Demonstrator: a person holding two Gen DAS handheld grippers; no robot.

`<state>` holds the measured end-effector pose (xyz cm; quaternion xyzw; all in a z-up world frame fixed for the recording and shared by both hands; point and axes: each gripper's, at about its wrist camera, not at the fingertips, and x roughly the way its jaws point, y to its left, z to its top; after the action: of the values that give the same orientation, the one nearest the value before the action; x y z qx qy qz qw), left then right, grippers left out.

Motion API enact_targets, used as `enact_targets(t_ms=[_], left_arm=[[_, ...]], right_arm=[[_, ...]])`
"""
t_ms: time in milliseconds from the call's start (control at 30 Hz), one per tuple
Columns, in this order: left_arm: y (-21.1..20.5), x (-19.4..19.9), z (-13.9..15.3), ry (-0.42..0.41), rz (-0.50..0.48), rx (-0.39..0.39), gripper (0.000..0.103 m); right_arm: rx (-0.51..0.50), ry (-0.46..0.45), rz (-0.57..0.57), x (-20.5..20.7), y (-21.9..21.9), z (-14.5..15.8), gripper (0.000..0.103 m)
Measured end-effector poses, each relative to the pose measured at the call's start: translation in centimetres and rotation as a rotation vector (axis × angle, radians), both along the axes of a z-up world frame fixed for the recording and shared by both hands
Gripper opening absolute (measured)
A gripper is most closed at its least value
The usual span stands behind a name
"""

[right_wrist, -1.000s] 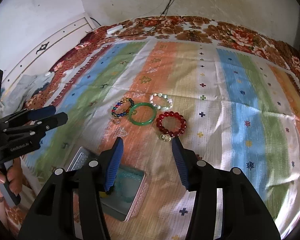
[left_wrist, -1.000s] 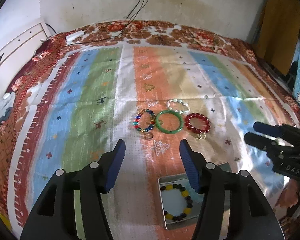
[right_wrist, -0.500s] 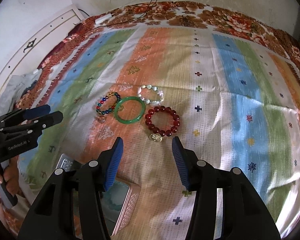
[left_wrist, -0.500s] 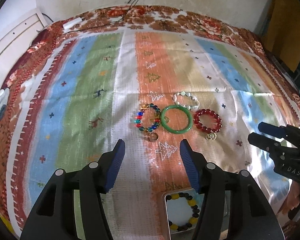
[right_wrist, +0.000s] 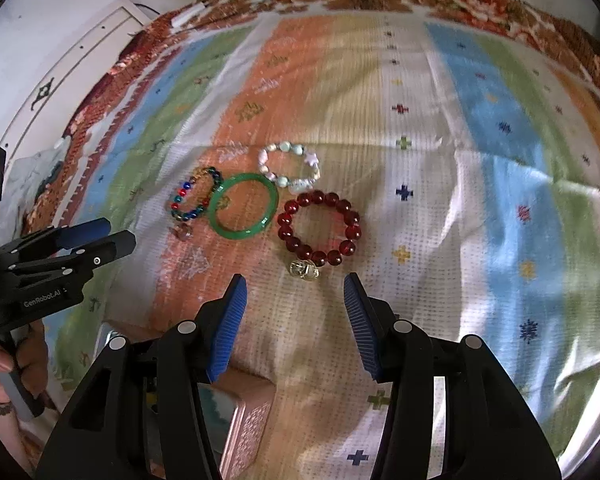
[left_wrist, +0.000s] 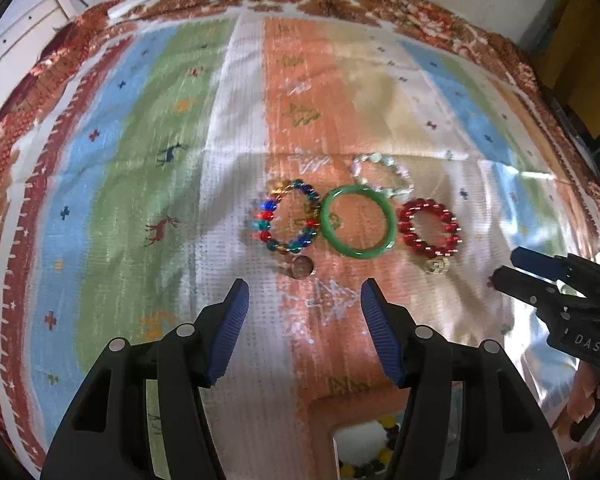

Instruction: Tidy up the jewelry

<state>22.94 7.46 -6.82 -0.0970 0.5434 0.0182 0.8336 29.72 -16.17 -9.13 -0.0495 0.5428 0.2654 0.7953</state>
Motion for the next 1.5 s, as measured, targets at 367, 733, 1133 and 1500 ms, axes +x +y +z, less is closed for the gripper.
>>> enact_targets(t_ms=[367,733,1133,1500], left_arm=[[0.8,2.0,-2.3,0.061,0.003,0.01,0.058],[-0.3,3.7,-4.3,0.112,-0.044,0.041,0.058],[-0.6,4.9,-5.8,0.148,-0.08,0.075,0.052],[-1.2,4.9,-6.2,0.152,-0.105,0.107,0.021]], right_arm=[[-0.05,0.031,0.015,1.1,1.0,-1.9,0.05],[-0.115,0.087,-0.004,3.1,1.6,-5.0,0.05],[-0.149,0.094,0.013,3.9,2.9,-6.0,0.05],[-0.131,0.132,0.035,3.9,3.9,-6.3,0.03]])
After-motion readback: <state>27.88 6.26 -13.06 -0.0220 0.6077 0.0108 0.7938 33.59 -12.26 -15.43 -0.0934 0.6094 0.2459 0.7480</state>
